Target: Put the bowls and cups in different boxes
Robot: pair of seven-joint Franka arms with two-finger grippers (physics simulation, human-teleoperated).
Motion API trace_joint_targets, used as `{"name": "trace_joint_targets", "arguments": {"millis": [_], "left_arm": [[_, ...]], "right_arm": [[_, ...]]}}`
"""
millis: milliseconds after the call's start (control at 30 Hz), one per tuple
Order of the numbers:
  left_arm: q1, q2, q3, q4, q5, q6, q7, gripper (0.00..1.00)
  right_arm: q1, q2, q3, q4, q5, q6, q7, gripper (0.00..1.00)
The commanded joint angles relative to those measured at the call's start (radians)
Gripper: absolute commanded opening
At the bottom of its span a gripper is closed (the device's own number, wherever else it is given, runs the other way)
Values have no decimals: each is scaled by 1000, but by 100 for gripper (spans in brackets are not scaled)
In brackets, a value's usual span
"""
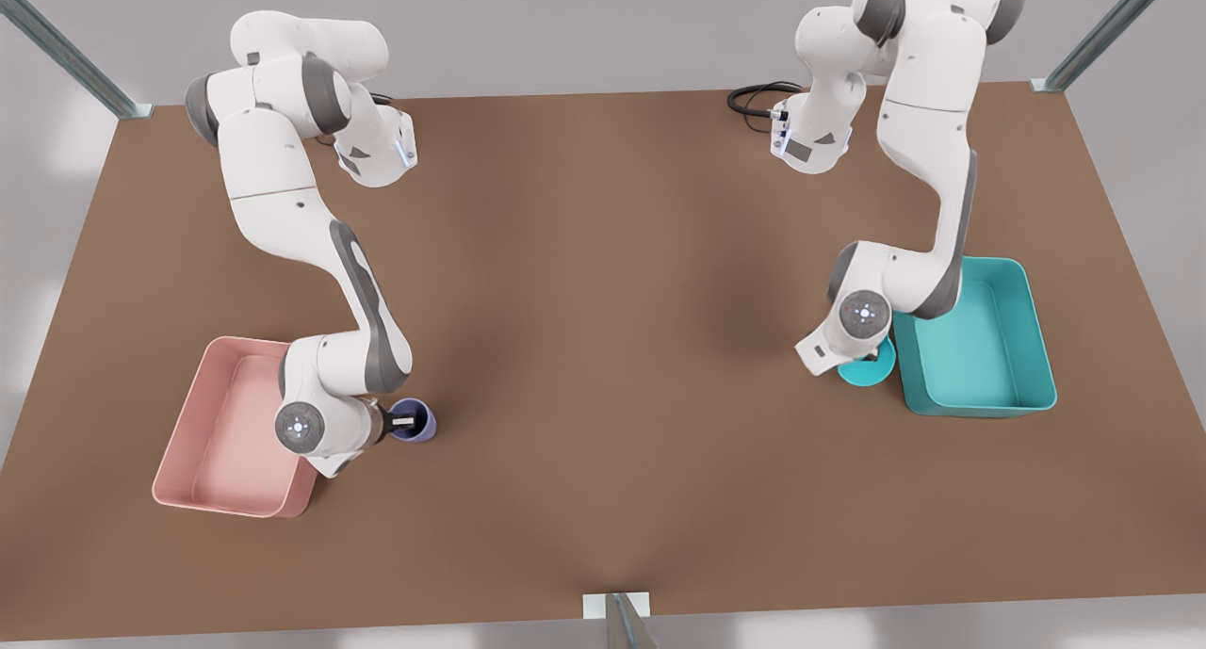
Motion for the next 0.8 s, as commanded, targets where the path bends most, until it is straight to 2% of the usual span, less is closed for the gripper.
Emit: {"name": "trace_joint_targets", "arguments": {"millis": [0,67,100,133,200,267,367,433,533,667,700,733,767], "left_arm": [[-1,-48,0,10,-12,-103,-81,21],[7,-165,0,42,-18,-169,-249,21],[36,-188,2,133,-27,-269,-292,21],[78,-189,41,190,-97,-326,-293,21],[79,-202,195,188,-111,-287,-293,21],[91,-195,259,156,-119,-232,-290,21],[98,-156,293,46,-119,-56,-296,21],[110,-110,293,-16,-121,58,-296,21],[165,-10,293,-16,-119,179,-296,21],[174,76,292,-16,-119,213,-296,21],[179,78,292,-16,-119,211,-295,24],[179,78,292,-14,-119,210,-290,74],[177,76,292,-14,-119,207,-290,100]], "right_arm": [[-4,-23,7,2,-7,-42,9,21],[-32,-118,5,6,10,-173,-112,21],[-66,-172,2,6,5,-244,-222,21],[-115,-214,-2,6,-7,-270,-348,21],[-234,-273,-7,9,-49,-286,-575,21],[-326,-292,-18,22,-84,-284,-724,21],[-425,-249,-22,33,-107,-237,-785,21],[-425,-154,-22,35,-102,-100,-784,21],[-422,-73,-19,35,-88,32,-781,21],[-417,6,-11,32,-82,142,-770,21],[-412,15,-11,33,-81,145,-769,21],[-412,24,-10,33,-75,145,-767,21],[-405,26,-10,29,-50,145,-767,21]]}}
